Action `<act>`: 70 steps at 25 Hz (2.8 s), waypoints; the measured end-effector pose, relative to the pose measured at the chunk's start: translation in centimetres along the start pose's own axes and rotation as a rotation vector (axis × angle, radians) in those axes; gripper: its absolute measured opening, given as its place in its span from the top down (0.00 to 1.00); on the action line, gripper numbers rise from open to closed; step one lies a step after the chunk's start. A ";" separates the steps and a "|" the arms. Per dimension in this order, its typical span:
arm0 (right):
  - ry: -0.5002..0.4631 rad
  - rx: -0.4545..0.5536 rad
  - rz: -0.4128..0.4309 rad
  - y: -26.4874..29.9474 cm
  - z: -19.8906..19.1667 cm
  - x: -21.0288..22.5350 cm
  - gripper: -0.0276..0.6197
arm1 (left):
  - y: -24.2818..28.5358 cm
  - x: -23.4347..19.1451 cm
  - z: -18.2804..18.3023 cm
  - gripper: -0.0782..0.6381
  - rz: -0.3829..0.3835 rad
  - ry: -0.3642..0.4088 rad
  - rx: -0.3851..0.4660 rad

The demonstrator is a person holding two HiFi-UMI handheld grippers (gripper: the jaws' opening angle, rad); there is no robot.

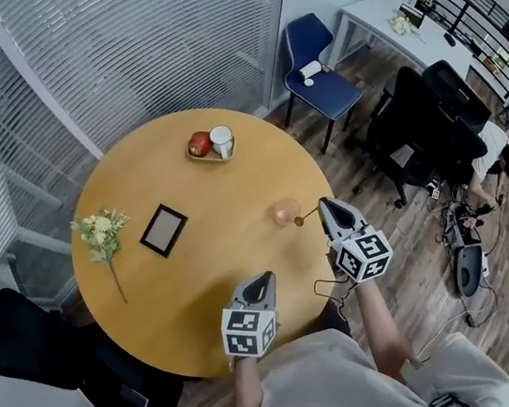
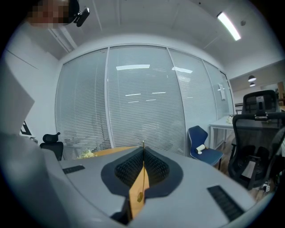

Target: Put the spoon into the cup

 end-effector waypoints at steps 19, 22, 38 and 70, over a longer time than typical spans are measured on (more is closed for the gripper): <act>-0.035 0.024 -0.008 3.7 -0.2 0.5 0.95 | -1.7 1.4 -2.1 0.88 0.031 0.001 -0.021; -0.035 0.028 -0.003 4.0 -0.2 0.9 0.95 | -1.5 1.9 -2.4 0.88 0.021 0.008 -0.034; -0.009 -0.048 -0.027 6.6 -3.7 0.8 0.95 | -2.2 1.9 -3.0 0.88 0.046 -0.008 -0.030; 0.035 -0.201 -0.097 8.7 -9.6 0.8 0.95 | -2.6 -0.1 -2.9 0.88 0.048 -0.037 -0.015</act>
Point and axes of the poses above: the fingertips, and each gripper's own axes: y forward along the fingers, x to its right, z out of its top, the point moved 8 cm from there along -y, backward along the fingers, and after that the axes turned 15 degrees about -z, right-handed, at the moved point
